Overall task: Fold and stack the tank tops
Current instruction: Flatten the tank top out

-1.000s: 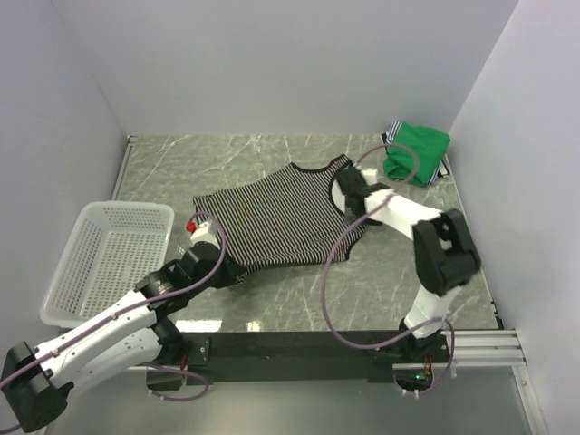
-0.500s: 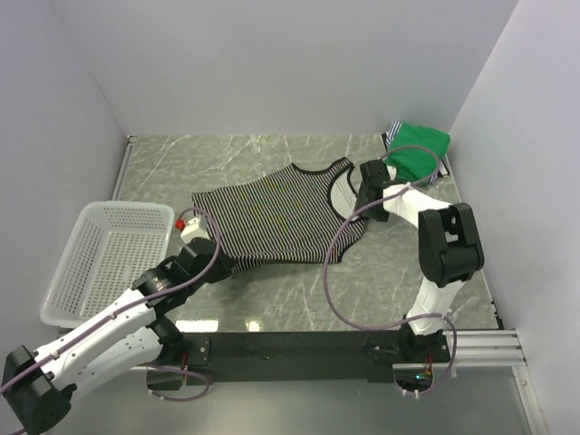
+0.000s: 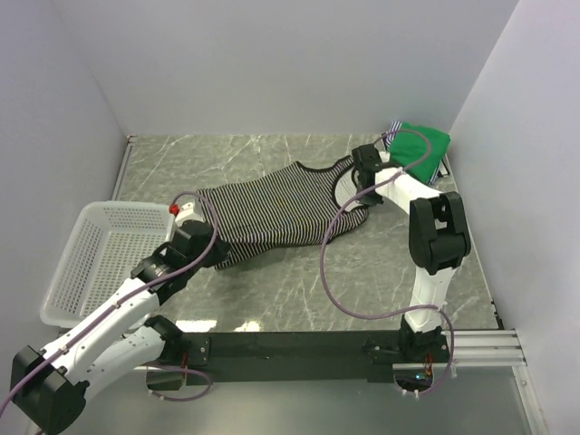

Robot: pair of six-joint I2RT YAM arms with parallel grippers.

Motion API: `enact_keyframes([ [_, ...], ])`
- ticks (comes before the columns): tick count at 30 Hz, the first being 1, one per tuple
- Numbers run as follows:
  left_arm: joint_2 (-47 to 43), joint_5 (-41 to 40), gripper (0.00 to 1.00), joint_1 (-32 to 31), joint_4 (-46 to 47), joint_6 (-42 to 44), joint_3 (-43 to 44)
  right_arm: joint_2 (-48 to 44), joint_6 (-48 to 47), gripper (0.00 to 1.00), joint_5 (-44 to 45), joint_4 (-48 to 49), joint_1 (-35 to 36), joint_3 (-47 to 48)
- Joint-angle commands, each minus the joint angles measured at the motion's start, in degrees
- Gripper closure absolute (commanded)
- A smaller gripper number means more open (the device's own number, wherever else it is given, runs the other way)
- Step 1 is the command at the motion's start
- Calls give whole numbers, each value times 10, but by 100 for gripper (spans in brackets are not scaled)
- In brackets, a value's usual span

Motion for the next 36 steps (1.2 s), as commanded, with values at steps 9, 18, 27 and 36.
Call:
enact_keyframes([
  [9, 8, 26, 99, 8, 35, 33, 10, 91, -86, 99, 199, -243, 56, 147],
  [18, 39, 79, 99, 76, 59, 62, 21, 207, -108, 74, 195, -281, 63, 232],
  [27, 141, 109, 99, 130, 87, 34, 46, 208, -109, 42, 150, -279, 44, 313],
  [36, 241, 152, 99, 210, 127, -18, 38, -73, -29, 43, -14, -23, 3, 51],
])
